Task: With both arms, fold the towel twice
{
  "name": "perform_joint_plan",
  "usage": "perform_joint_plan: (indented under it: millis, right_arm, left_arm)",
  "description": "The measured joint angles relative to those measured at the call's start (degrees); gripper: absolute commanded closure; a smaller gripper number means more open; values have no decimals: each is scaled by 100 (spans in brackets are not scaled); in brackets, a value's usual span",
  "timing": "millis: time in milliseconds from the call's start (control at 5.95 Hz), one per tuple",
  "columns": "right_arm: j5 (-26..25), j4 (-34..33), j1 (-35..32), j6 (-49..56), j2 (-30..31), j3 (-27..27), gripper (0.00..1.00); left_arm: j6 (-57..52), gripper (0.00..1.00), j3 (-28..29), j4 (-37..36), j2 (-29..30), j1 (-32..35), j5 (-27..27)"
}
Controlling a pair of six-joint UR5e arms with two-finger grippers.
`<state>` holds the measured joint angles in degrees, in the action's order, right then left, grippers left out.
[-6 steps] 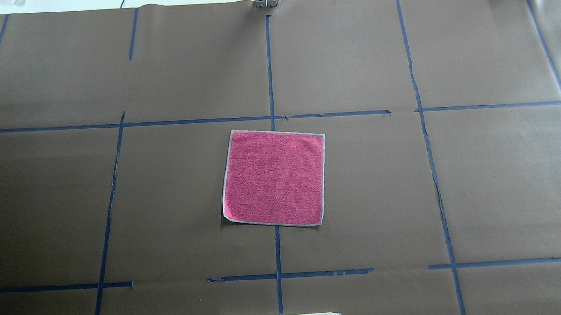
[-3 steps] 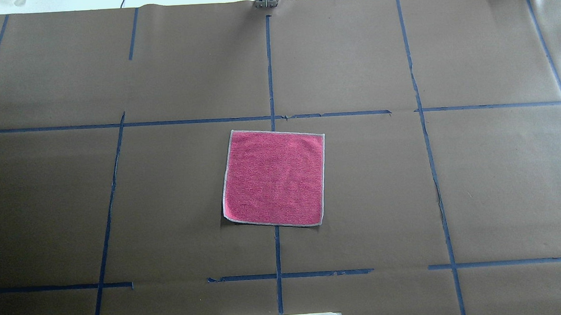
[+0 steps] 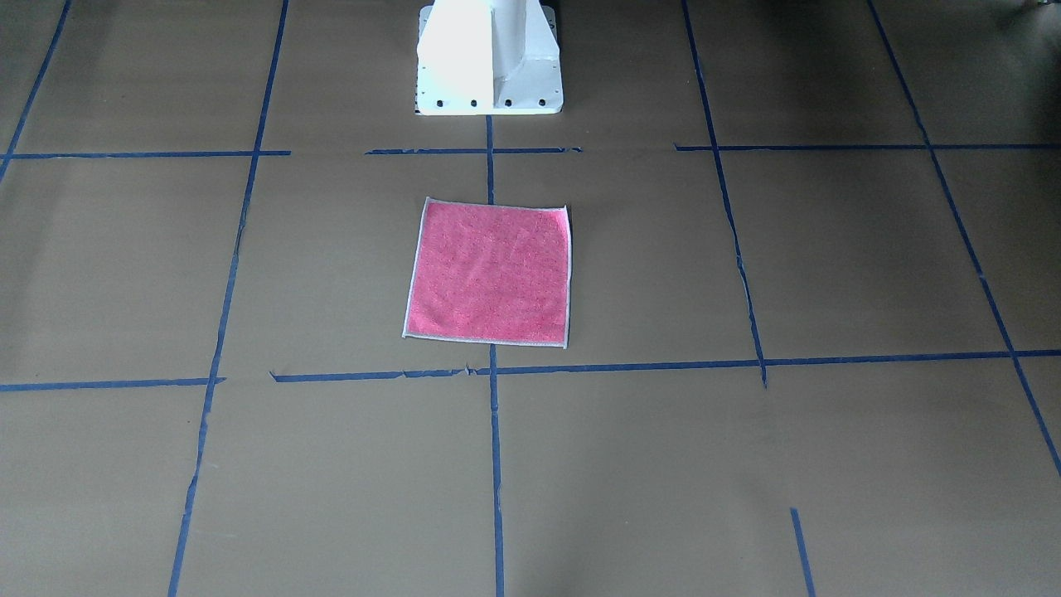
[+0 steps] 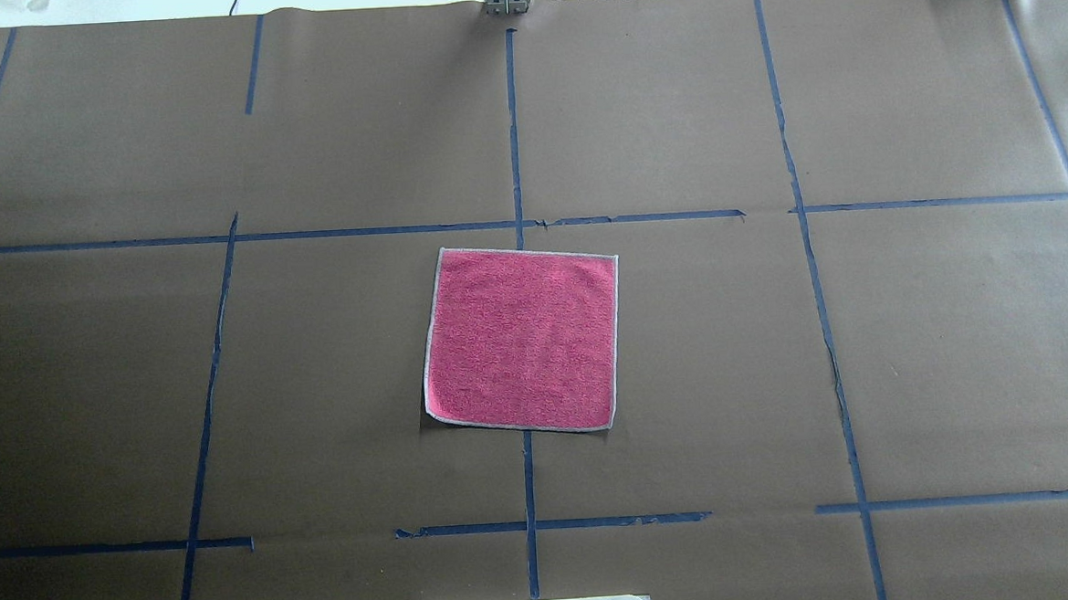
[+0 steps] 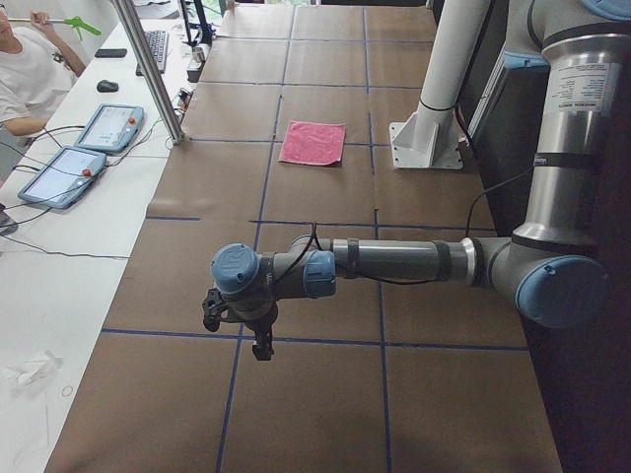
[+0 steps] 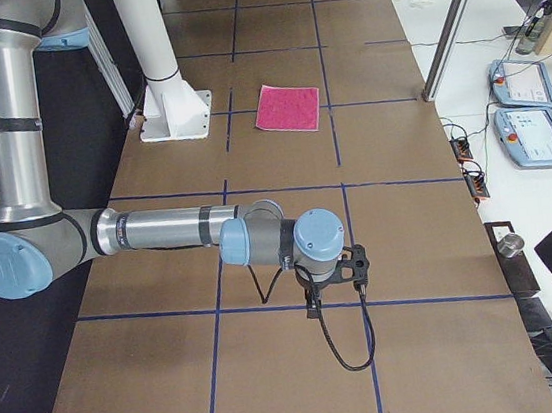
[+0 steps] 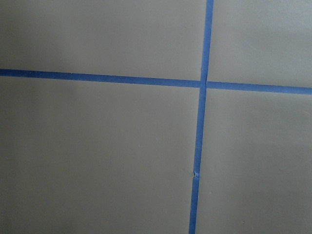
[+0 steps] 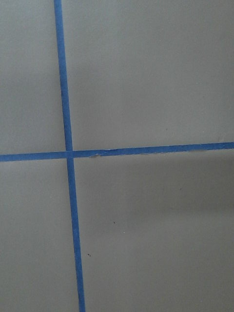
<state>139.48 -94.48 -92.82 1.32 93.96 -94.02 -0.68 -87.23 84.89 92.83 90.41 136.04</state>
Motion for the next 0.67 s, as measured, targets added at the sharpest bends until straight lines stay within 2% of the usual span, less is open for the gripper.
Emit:
perform_joint_plan:
  millis: [336,504,672]
  right_arm:
    - [2,0,1,-16,-21,-24,0]
    - [7,2,1,-20,-86,-44,0]
    - [11,6,14,-22,-214,-58,0]
  left_arm:
    - [111,0,-196,18,52,-38,23]
    - [316,0,-459,20,119,-170,41]
    - [894,0,-956,17,197,-570,44]
